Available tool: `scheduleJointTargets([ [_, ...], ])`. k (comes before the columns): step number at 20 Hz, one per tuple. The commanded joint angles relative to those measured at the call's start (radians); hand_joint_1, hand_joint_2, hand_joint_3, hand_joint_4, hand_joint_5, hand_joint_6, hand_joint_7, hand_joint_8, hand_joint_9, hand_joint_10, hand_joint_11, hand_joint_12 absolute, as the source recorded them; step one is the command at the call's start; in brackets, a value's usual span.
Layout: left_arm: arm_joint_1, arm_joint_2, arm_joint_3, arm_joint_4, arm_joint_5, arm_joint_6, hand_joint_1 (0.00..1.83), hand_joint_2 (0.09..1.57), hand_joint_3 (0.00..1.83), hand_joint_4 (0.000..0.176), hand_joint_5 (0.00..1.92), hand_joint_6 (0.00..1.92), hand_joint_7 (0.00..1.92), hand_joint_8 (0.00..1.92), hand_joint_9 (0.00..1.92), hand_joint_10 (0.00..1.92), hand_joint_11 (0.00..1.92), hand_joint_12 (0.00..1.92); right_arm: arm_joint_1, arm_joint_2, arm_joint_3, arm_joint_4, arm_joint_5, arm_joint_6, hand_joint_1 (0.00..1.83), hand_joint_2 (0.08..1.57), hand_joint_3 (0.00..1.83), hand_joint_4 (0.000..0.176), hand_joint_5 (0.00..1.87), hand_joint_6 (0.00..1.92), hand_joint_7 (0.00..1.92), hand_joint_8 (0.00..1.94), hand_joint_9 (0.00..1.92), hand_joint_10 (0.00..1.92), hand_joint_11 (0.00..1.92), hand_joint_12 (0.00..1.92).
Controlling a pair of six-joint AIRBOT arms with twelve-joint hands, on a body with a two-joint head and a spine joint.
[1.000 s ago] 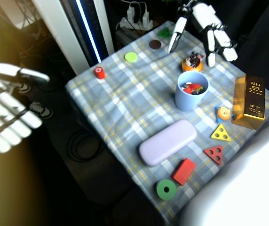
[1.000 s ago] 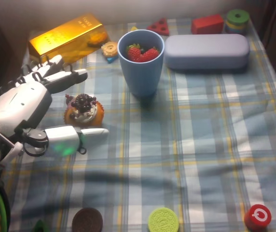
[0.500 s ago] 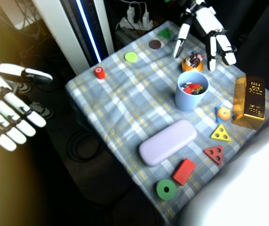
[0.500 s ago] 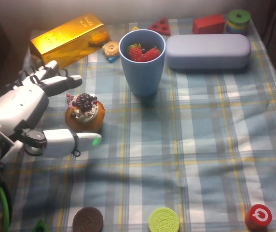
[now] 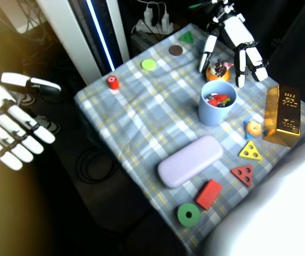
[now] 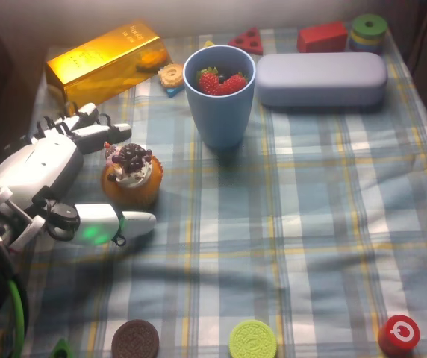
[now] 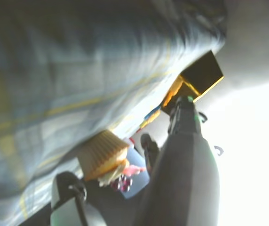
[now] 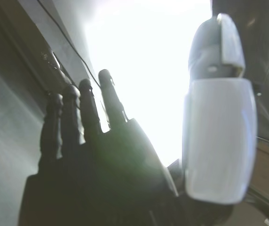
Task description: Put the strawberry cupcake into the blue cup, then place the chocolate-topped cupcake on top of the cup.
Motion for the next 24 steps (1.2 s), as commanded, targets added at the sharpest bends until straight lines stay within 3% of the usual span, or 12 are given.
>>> scheduleJointTargets([
  [1, -0.011, -0.002, 0.003, 0.038, -0.112, -0.003, 0.92, 0.74, 0.00, 0.108, 0.58, 0.02, 0.07, 0.00, 0.09, 0.01, 0.04, 0.02, 0.005, 0.000, 0.008, 0.031, 0.115, 0.007, 0.00, 0.91, 0.00, 0.023, 0.00, 0.00, 0.00, 0.00, 0.00, 0.00, 0.00, 0.00],
  [3, -0.011, -0.001, 0.002, 0.039, -0.115, -0.003, 0.94, 0.76, 0.00, 0.086, 0.75, 0.01, 0.13, 0.00, 0.12, 0.00, 0.02, 0.01, 0.005, -0.003, 0.008, 0.031, 0.115, 0.007, 0.00, 0.91, 0.00, 0.019, 0.00, 0.00, 0.00, 0.00, 0.00, 0.00, 0.00, 0.00],
  [4, -0.012, 0.001, 0.003, 0.039, -0.117, -0.003, 0.94, 0.78, 0.00, 0.086, 0.80, 0.02, 0.14, 0.01, 0.12, 0.00, 0.01, 0.00, 0.005, -0.004, 0.008, 0.031, 0.115, 0.007, 0.00, 0.91, 0.00, 0.018, 0.00, 0.00, 0.00, 0.00, 0.00, 0.00, 0.00, 0.00],
  [5, -0.012, 0.001, 0.002, 0.039, -0.119, -0.003, 0.96, 0.81, 0.00, 0.082, 0.86, 0.02, 0.17, 0.00, 0.14, 0.00, 0.00, 0.00, 0.005, -0.005, 0.008, 0.031, 0.115, 0.007, 0.00, 0.92, 0.00, 0.000, 0.00, 0.00, 0.00, 0.00, 0.00, 0.00, 0.00, 0.00],
  [6, -0.012, 0.002, 0.001, 0.039, -0.121, -0.003, 0.98, 0.84, 0.00, 0.085, 0.93, 0.01, 0.19, 0.00, 0.16, 0.00, 0.00, 0.00, 0.005, -0.005, 0.007, 0.031, 0.115, 0.008, 0.00, 0.91, 0.00, 0.000, 0.00, 0.00, 0.00, 0.00, 0.00, 0.00, 0.00, 0.00],
  [7, -0.012, 0.002, 0.001, 0.039, -0.124, -0.003, 1.01, 0.85, 0.00, 0.066, 0.98, 0.02, 0.22, 0.01, 0.20, 0.01, 0.02, 0.01, 0.005, -0.005, 0.007, 0.031, 0.115, 0.008, 0.00, 0.92, 0.01, 0.000, 0.00, 0.00, 0.00, 0.00, 0.00, 0.00, 0.00, 0.00],
  [8, -0.012, 0.002, 0.000, 0.039, -0.126, -0.003, 1.00, 0.88, 0.00, 0.084, 1.03, 0.01, 0.24, 0.00, 0.21, 0.01, 0.03, 0.01, 0.005, -0.005, 0.008, 0.031, 0.115, 0.008, 0.00, 0.94, 0.01, 0.000, 0.00, 0.00, 0.00, 0.00, 0.00, 0.00, 0.00, 0.00],
  [9, -0.013, 0.002, -0.002, 0.040, -0.129, -0.003, 1.08, 0.96, 0.01, 0.158, 1.24, 0.34, 0.28, 0.00, 0.22, 0.00, 0.03, 0.00, 0.005, -0.005, 0.008, 0.031, 0.115, 0.008, 0.00, 0.94, 0.01, 0.000, 0.00, 0.00, 0.00, 0.00, 0.00, 0.00, 0.00, 0.00],
  [10, -0.014, 0.004, -0.004, 0.042, -0.133, -0.003, 1.09, 0.99, 0.01, 0.172, 1.26, 0.46, 0.30, 0.00, 0.23, 0.00, 0.04, 0.01, 0.005, -0.005, 0.008, 0.031, 0.115, 0.008, 0.00, 0.93, 0.01, 0.000, 0.00, 0.00, 0.00, 0.00, 0.00, 0.00, 0.00, 0.00],
  [13, -0.020, 0.020, -0.022, 0.054, -0.160, -0.003, 1.08, 1.02, 0.00, 0.176, 1.19, 0.62, 0.32, 0.00, 0.27, 0.00, 0.09, 0.02, 0.005, -0.008, 0.008, 0.031, 0.115, 0.009, 0.00, 0.92, 0.00, 0.000, 0.00, 0.00, 0.00, 0.00, 0.00, 0.00, 0.00, 0.00],
  [18, -0.032, 0.068, -0.072, 0.094, -0.220, -0.003, 1.05, 1.05, 0.00, 0.176, 1.10, 0.78, 0.25, 0.00, 0.17, 0.00, 0.01, 0.00, 0.005, -0.012, 0.009, 0.031, 0.115, 0.015, 0.00, 0.95, 0.01, 0.000, 0.00, 0.00, 0.00, 0.00, 0.00, 0.00, 0.00, 0.00],
  [24, -0.103, 0.112, -0.089, 0.156, -0.242, -0.003, 1.05, 1.06, 0.00, 0.176, 1.09, 0.80, 0.30, 0.01, 0.15, 0.00, 0.03, 0.01, 0.005, -0.011, 0.009, 0.031, 0.115, 0.019, 0.00, 0.95, 0.01, 0.000, 0.00, 0.00, 0.00, 0.00, 0.00, 0.00, 0.00, 0.00],
])
